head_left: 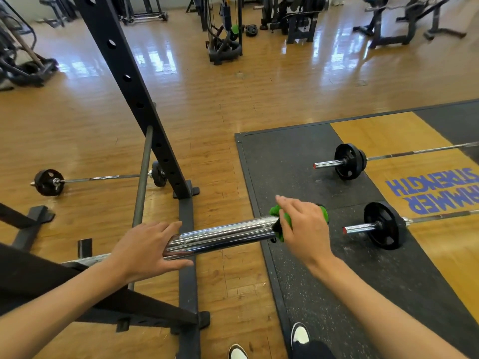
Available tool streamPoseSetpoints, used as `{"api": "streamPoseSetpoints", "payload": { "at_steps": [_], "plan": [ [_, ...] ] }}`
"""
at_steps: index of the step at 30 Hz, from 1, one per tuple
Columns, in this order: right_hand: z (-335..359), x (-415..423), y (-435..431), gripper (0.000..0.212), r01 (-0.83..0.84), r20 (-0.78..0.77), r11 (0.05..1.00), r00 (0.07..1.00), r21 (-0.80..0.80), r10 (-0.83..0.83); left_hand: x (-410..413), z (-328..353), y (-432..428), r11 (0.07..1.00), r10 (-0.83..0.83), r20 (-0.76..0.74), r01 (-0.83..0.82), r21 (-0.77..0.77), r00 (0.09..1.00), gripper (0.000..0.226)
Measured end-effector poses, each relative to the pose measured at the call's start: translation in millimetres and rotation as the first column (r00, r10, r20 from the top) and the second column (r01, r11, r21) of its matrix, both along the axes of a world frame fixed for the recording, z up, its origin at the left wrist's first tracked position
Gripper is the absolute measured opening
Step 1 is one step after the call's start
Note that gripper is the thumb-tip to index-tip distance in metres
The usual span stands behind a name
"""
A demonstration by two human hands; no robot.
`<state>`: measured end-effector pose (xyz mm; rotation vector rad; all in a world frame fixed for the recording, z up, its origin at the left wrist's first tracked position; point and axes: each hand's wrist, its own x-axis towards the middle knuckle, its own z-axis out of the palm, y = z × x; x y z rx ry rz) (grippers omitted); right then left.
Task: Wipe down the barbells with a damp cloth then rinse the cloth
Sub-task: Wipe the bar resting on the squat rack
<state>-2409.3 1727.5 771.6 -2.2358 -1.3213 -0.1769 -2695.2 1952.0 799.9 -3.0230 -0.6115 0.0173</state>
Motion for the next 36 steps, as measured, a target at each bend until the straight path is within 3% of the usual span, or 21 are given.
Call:
{"api": "streamPoseSetpoints", "payload": {
  "at_steps": [3,4,7,10,12,15,18,20,22,24,26,28,32,34,36],
  "plan": [
    [-9.3,6.2,-24.8,0.041,-0.159,0.102,0.986,0.981,-0.050,0.164,-1.2,2.8,-2.1,0.999,0.016,-0.043,-0.017,-0.028,0.999,0.107],
    [-7.2,17.0,-29.0,0.038,-0.120,0.081,0.991,0.989,-0.061,0.125,-1.3,3.0,-2.0,0.999,0.018,-0.051,-0.020,-0.030,0.999,0.105],
    [15.5,40.7,-10.7,0.026,0.188,-0.161,0.971,0.964,-0.147,-0.211,0.3,1.6,-1.0,1.000,0.028,-0.070,-0.028,-0.006,0.997,0.097],
    [24.8,34.1,20.2,0.036,0.278,-0.090,0.890,0.940,-0.360,-0.330,1.4,1.1,-0.7,0.999,0.037,-0.082,-0.036,0.016,0.996,0.091],
    [23.2,22.3,18.6,0.037,0.284,-0.041,0.914,0.950,-0.290,-0.309,2.3,1.5,-1.4,0.999,0.046,-0.076,-0.044,0.022,0.996,0.086],
    [2.9,8.6,-16.8,0.036,0.134,-0.027,0.991,0.991,-0.019,-0.135,2.4,1.3,-1.4,0.998,0.059,-0.054,-0.057,0.034,0.997,0.082],
    [-5.9,7.6,-30.7,0.028,0.099,-0.134,0.993,0.987,0.064,-0.090,2.0,-1.5,-1.6,0.997,0.064,-0.043,-0.061,0.052,0.997,0.083],
    [2.8,13.0,-18.5,0.023,0.192,-0.247,0.981,0.951,-0.008,-0.188,2.0,-3.0,-2.7,0.996,0.065,-0.027,-0.064,0.056,0.998,0.082],
    [18.1,27.9,1.3,0.021,0.267,-0.303,0.947,0.901,-0.179,-0.312,2.3,-2.5,-3.7,0.996,0.066,-0.011,-0.066,0.056,0.998,0.081],
    [34.0,42.0,18.5,0.025,0.283,-0.321,0.881,0.853,-0.378,-0.412,2.5,-1.2,-4.3,0.996,0.064,-0.014,-0.063,0.055,0.998,0.077],
    [39.3,45.7,29.3,0.029,0.255,-0.266,0.836,0.868,-0.485,-0.419,3.5,-0.9,-4.4,0.997,0.057,-0.017,-0.056,0.051,0.998,0.077],
    [34.3,33.8,31.5,0.035,0.246,-0.125,0.870,0.937,-0.427,-0.326,3.3,-0.6,-3.3,0.998,0.053,-0.023,-0.052,0.047,0.998,0.079],
    [-2.9,6.8,-9.7,0.031,-0.010,0.079,1.000,0.997,0.016,0.008,2.3,-2.7,-0.9,0.998,0.056,-0.041,-0.055,0.020,0.998,0.083],
    [-15.1,14.4,-28.0,0.030,-0.138,0.146,0.988,0.981,0.071,0.127,2.5,-3.0,-0.4,0.998,0.054,-0.042,-0.053,0.020,0.998,0.084],
    [-6.6,27.8,-27.1,0.033,-0.100,0.054,0.994,0.994,0.053,0.098,2.7,-2.8,-0.3,0.998,0.053,-0.041,-0.052,0.032,0.998,0.086]
  ]
}}
